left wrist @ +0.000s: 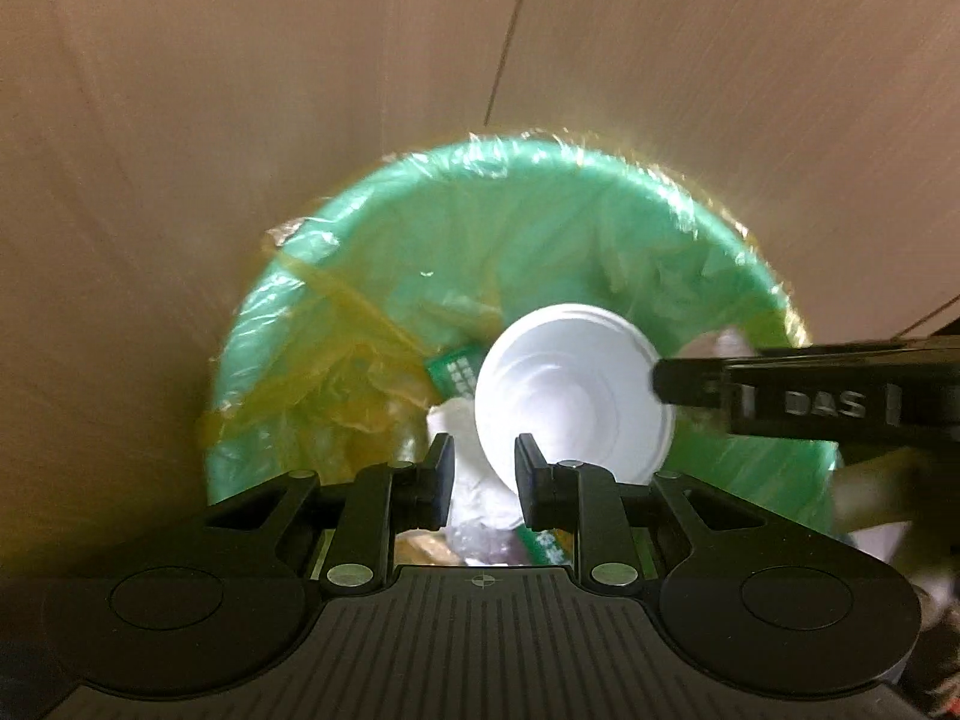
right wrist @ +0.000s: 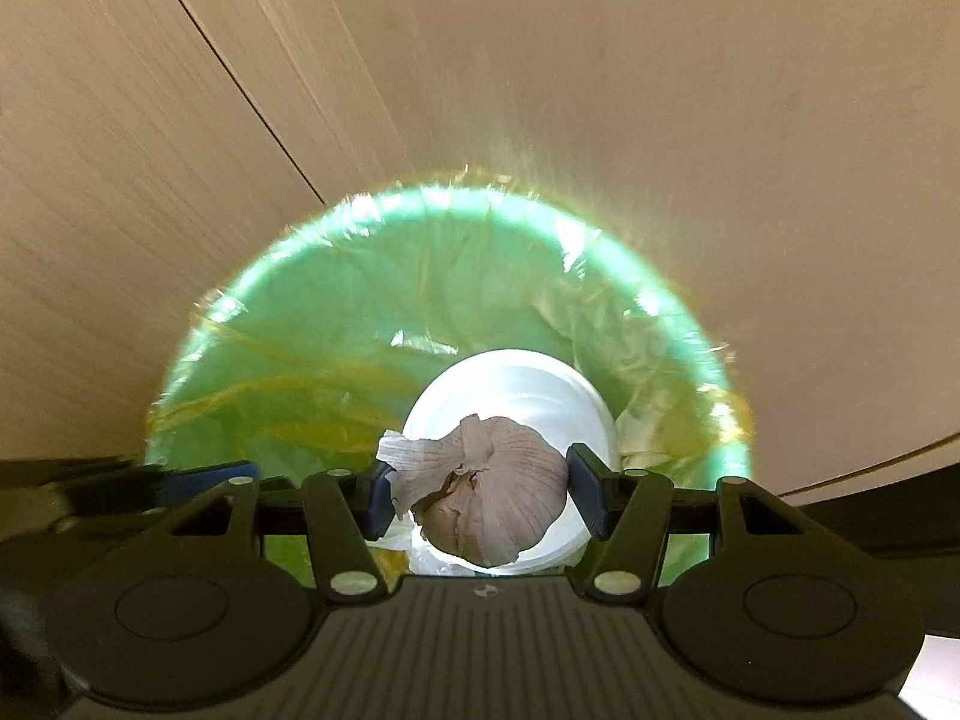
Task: Collect trash
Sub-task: 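Open both tools to drop the white cup and garlic bulb into the bin, then raise both tools back up to the counter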
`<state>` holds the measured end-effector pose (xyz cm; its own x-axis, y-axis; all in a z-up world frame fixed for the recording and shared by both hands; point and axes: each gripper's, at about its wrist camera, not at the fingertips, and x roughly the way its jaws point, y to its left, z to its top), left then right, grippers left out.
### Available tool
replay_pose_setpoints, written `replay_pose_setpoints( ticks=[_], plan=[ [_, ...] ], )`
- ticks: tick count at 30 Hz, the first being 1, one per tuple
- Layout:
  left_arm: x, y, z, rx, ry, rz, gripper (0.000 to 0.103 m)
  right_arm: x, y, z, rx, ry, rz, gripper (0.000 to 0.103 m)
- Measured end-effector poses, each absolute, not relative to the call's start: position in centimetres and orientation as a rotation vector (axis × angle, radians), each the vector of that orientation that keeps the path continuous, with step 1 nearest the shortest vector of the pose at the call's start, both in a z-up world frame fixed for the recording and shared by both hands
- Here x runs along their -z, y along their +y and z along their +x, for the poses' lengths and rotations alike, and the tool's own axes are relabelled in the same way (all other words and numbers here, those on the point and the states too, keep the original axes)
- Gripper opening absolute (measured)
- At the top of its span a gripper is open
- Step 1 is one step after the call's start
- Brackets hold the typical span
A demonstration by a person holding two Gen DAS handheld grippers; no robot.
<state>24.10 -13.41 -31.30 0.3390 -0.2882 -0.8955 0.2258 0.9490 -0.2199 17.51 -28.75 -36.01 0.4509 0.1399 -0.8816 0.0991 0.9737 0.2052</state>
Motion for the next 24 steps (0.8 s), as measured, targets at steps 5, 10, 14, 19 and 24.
replay_pose_setpoints(
  ticks=[5, 10, 14, 19, 24],
  plan=[
    [32.0, -11.9, 25.1, 0.345, 1.212, -0.228, 0.025, 35.6, -28.8, 18.7, 0.009, 1.116, 0.311, 0.061],
    [31.8, -11.6, 25.2, 0.379, 1.208, -0.301, 0.025, 32.3, -29.6, 16.4, 0.113, 1.003, 0.328, 0.071],
    [32.0, -11.2, 25.2, 0.38, 1.217, -0.351, 0.025, 30.9, -29.8, 12.5, 0.167, 0.949, 0.335, 0.071],
    [30.1, -10.5, 24.1, 0.397, 1.129, -0.365, 0.025, 29.9, -29.7, 7.0, 0.186, 0.908, 0.308, 0.071],
    [27.1, -10.2, 22.3, 0.472, 1.025, -0.367, 0.025, 27.8, -28.5, 3.8, 0.19, 0.836, 0.207, 0.071]
  ],
)
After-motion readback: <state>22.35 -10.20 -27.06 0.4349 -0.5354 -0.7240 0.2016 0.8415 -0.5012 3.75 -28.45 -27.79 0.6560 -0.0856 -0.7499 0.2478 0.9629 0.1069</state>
